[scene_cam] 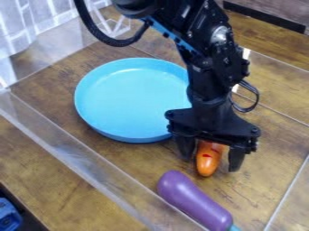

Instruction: Move the carrot to the left side

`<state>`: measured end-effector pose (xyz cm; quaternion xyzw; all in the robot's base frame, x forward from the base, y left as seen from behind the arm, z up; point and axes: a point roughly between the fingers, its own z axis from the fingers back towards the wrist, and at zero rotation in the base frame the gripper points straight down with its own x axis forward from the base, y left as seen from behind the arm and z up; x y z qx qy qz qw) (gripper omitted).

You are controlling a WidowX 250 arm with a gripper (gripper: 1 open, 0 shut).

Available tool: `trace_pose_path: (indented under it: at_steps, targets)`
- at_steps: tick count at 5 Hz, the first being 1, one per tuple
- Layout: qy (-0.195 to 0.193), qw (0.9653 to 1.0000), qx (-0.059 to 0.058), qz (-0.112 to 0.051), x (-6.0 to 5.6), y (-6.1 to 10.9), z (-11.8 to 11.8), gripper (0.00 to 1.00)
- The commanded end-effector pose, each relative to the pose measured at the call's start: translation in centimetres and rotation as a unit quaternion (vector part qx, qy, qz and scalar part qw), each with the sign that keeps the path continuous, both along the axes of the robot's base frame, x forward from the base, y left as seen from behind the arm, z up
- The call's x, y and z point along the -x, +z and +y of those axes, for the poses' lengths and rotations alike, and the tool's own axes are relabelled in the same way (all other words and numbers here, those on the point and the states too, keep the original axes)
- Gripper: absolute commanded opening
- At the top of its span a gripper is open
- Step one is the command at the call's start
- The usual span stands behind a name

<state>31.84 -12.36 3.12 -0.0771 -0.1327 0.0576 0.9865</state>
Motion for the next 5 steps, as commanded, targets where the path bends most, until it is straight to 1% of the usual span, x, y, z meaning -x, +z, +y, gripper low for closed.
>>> trace_pose_path:
  at_steps: [1, 3, 5]
  targets:
    - [-0.005, 0.9995, 0.010, -0.030, -1.2, 1.5, -0.9, 1.00]
    - [-0.001, 0.9993, 0.012, -0.035, -1.8, 1.2, -1.0, 1.00]
    - [0.004, 0.9990, 0.020, -0.039, -2.3, 1.3, -1.2, 1.00]
